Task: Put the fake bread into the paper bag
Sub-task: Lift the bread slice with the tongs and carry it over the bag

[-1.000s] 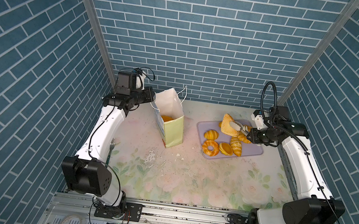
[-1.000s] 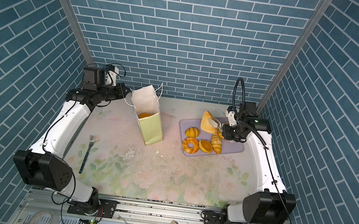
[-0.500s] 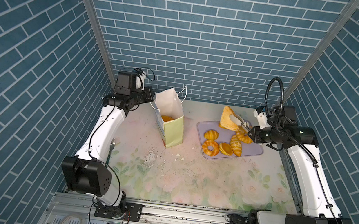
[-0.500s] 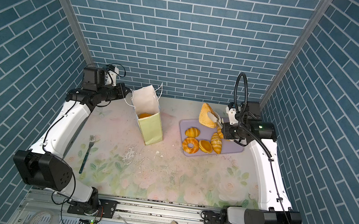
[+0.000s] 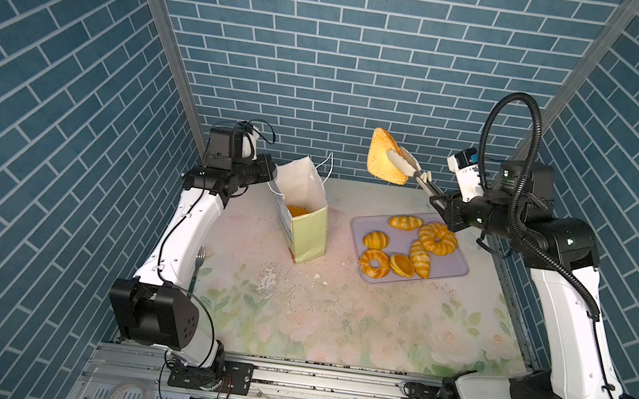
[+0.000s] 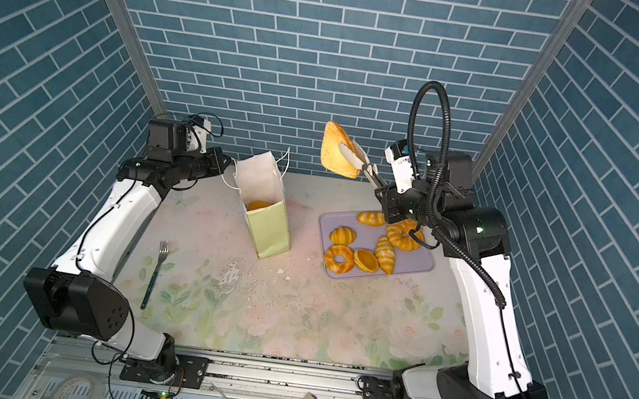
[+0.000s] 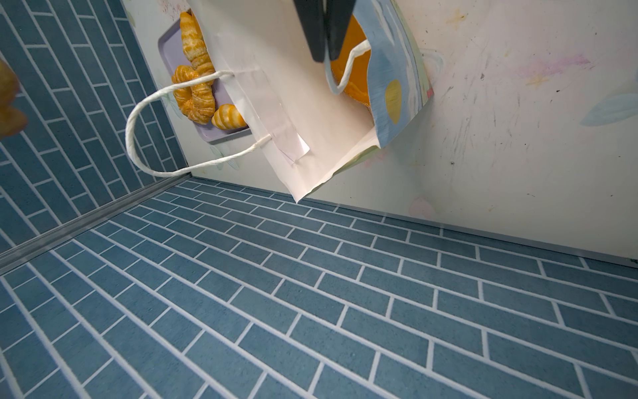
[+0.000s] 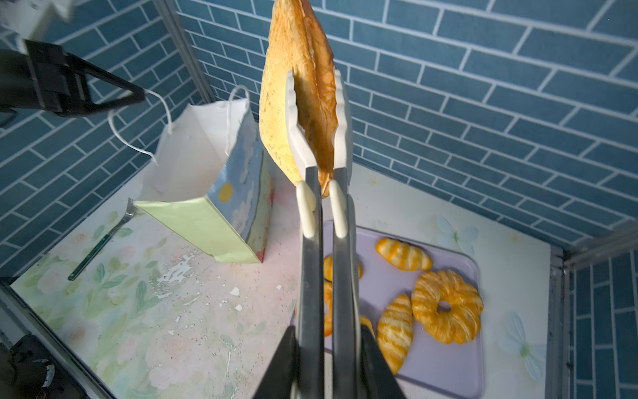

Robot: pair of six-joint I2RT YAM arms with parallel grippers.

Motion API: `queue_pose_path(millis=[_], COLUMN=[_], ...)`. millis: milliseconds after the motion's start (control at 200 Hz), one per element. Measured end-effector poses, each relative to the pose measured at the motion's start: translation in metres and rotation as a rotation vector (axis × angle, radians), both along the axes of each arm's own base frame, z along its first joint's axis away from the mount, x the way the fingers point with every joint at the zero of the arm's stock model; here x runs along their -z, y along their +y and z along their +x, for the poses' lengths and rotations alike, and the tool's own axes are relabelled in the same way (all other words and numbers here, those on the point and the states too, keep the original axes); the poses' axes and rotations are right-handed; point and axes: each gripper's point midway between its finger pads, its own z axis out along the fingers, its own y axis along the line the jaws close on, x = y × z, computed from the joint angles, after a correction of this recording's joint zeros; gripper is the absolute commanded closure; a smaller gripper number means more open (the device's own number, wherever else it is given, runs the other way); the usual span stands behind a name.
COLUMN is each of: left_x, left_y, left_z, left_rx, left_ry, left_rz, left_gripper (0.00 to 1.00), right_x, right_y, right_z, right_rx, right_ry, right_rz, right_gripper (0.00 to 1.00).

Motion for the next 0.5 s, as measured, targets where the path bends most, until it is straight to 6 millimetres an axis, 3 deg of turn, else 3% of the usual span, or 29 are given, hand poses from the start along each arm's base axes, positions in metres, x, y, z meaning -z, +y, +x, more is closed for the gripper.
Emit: queue_pose_path(millis=[110, 235, 380, 500], left_x=[0.005, 0.013, 0.013, 0.009], left_y=[-0.001, -0.002, -0.001, 0.000], left_z=[0.001, 0.000, -0.004, -0.009], left_rx=[0.000, -0.001, -0.006, -0.011], left_ry=[0.006, 0.024, 0.022, 0.013], left_rz=[-0.003, -0.006, -0.005, -0.006], left_gripper=[0.97, 0.97, 0.97, 0.97], right_x=[-0.015, -0.016, 0.006, 0.037], right_y=[0.034, 0.077, 0.129, 0.157], right_z=[0.003, 0.008, 0.009, 0.010], right_rx=[-0.095, -0.196, -0.311, -0.363], right_ry=[-0.047, -0.069, -0.060, -0.022], right_rz=[-0.001, -0.019, -0.085, -0.153], right_gripper=[1.00, 1.00, 1.00, 1.00])
